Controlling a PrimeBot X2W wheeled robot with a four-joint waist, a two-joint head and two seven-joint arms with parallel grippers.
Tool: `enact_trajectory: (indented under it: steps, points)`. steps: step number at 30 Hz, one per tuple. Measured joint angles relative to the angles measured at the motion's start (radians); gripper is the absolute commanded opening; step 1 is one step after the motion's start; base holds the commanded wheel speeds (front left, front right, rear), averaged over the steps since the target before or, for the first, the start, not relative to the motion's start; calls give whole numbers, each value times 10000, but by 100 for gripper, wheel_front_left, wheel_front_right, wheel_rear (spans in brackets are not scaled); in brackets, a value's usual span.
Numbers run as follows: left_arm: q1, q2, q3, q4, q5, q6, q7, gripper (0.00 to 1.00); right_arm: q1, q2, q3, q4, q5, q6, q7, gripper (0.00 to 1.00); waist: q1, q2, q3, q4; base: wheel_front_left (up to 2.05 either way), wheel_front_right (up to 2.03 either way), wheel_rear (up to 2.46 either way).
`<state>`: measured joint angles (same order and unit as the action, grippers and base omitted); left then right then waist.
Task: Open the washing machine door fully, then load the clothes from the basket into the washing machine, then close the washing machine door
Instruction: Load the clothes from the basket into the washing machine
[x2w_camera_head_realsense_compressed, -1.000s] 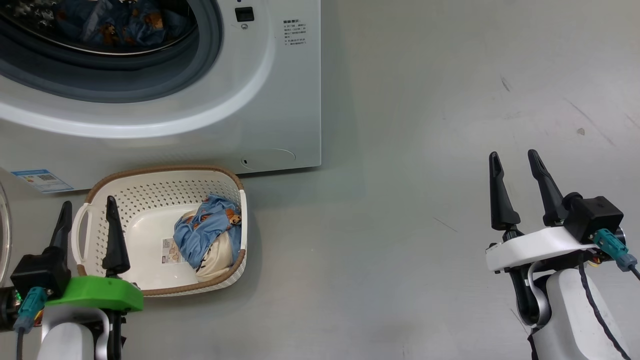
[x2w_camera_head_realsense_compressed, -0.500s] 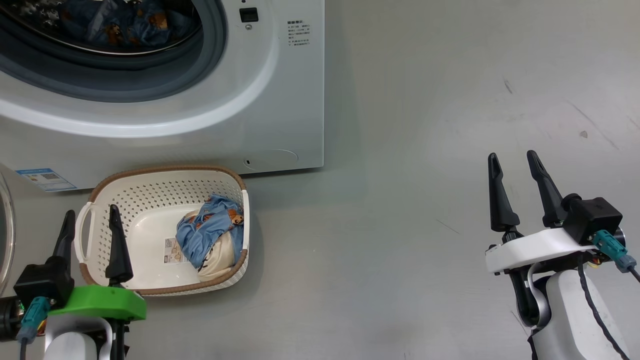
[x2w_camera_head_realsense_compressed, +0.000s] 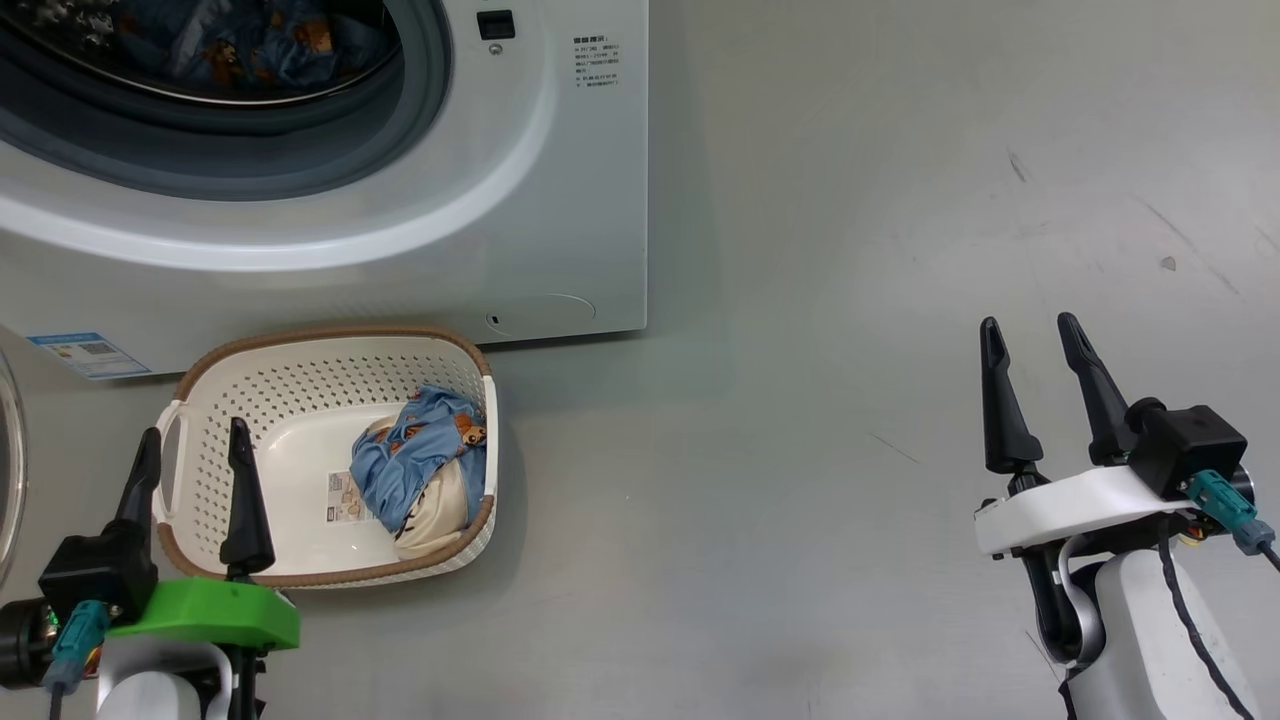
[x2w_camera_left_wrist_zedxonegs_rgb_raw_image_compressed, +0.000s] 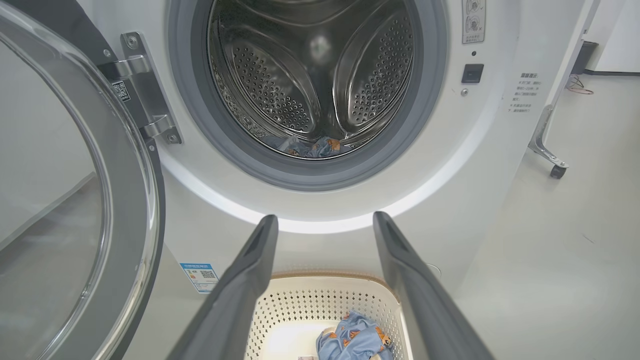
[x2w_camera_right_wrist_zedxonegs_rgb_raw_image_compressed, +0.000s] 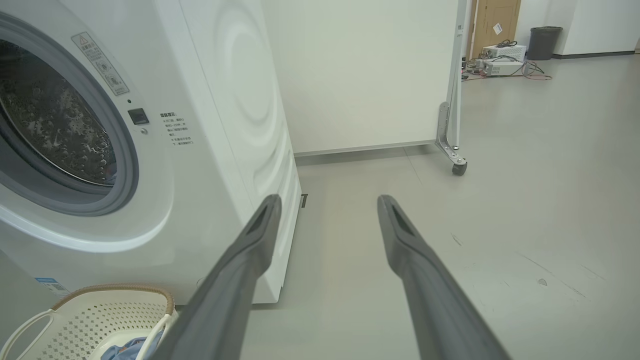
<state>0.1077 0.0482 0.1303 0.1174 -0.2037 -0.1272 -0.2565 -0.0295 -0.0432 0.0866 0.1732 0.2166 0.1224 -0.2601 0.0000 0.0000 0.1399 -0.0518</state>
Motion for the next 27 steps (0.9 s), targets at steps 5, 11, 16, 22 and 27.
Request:
enact_trajectory:
  steps: [5,11,16,22,27]
  points:
    - [2,-8,-77,-15,0,0,0,100,2,-8,-69,-44,0,0,0,100,0,0,106,12,0,0,0]
    - [-4,-13,-171,-58,-2,0,0,100,2,-6,-90,-69,0,0,0,100,0,0,475,42,0,0,0]
    - [-43,-17,-314,-38,-17,0,0,100,-15,-6,-96,-107,0,0,0,100,0,0,760,57,0,0,0]
    - [-144,-17,-477,2,-17,0,0,100,-35,-6,-98,-128,0,0,0,100,0,0,1203,56,0,0,0]
    - [-413,-29,-692,270,-107,0,0,100,-210,-4,-58,-282,2,0,0,100,0,0,1644,16,0,0,0]
